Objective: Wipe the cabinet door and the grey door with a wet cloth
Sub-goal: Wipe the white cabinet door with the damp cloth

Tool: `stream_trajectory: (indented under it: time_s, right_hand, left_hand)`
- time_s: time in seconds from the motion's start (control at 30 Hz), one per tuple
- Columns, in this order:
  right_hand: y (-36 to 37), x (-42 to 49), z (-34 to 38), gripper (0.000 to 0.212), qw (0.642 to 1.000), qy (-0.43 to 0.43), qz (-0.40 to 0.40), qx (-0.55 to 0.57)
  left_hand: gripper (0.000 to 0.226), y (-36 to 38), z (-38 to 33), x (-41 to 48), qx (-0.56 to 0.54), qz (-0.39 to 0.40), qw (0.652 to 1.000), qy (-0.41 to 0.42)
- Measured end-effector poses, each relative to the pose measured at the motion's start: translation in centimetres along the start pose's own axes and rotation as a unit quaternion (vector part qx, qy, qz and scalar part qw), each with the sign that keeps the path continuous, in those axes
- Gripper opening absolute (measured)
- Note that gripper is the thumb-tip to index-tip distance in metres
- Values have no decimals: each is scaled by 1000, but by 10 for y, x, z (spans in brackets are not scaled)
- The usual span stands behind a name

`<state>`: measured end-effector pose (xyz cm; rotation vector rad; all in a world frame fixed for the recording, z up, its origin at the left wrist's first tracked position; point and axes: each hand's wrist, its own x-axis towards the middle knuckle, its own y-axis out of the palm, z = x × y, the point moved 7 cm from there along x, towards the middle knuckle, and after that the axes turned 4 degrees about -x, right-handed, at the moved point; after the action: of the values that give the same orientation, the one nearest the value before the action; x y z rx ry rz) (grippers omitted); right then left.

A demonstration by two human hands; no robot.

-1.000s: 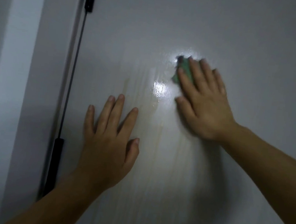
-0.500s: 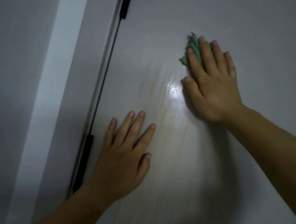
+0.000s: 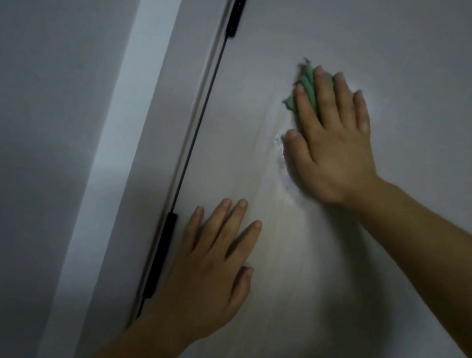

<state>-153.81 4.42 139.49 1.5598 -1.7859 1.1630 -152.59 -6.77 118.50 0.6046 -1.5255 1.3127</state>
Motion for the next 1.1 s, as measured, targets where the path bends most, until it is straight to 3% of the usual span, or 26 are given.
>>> stream_trajectory:
  time_s: [0.13,0.2,0.27,0.4,0.47,0.57,0.63,0.7,0.87,1.0,1.1]
  right_hand:
    - [22,-42,69,65,979,-202,25,-21]
    - [21,-44,66,62,967,-248,36,-37]
    - [13,-16,47,64,978,-200,26,-48]
    - [-7,41,16,66,999,-26,18,0]
    - [-2,31,38,69,997,-73,12,-12]
    - [16,-17,74,66,969,-241,41,-43]
    - [18,-35,74,63,952,-298,61,-39]
    - [16,-31,68,63,949,-305,61,-51]
    - [9,7,90,66,978,-204,21,-20]
    - [30,-66,117,64,942,-329,60,-12]
    - [29,-85,101,62,935,-345,81,1]
  left_hand:
    - [67,6,2,-9,-5,10,1000,-6]
    - [66,8,3,-13,-6,13,1000,-7]
    - [66,9,5,-17,-5,12,1000,-8]
    - [67,15,9,-24,2,16,1000,-15]
    - [68,18,11,-28,4,16,1000,-19]
    - [68,20,11,-32,1,12,1000,-21]
    - [69,23,11,-35,1,17,1000,-26]
    - [69,25,11,-38,-2,19,999,-33]
    - [72,33,7,-44,-5,7,999,-51]
    - [68,33,6,-48,-8,-12,999,-46]
    - [69,38,7,-60,0,-18,999,-31]
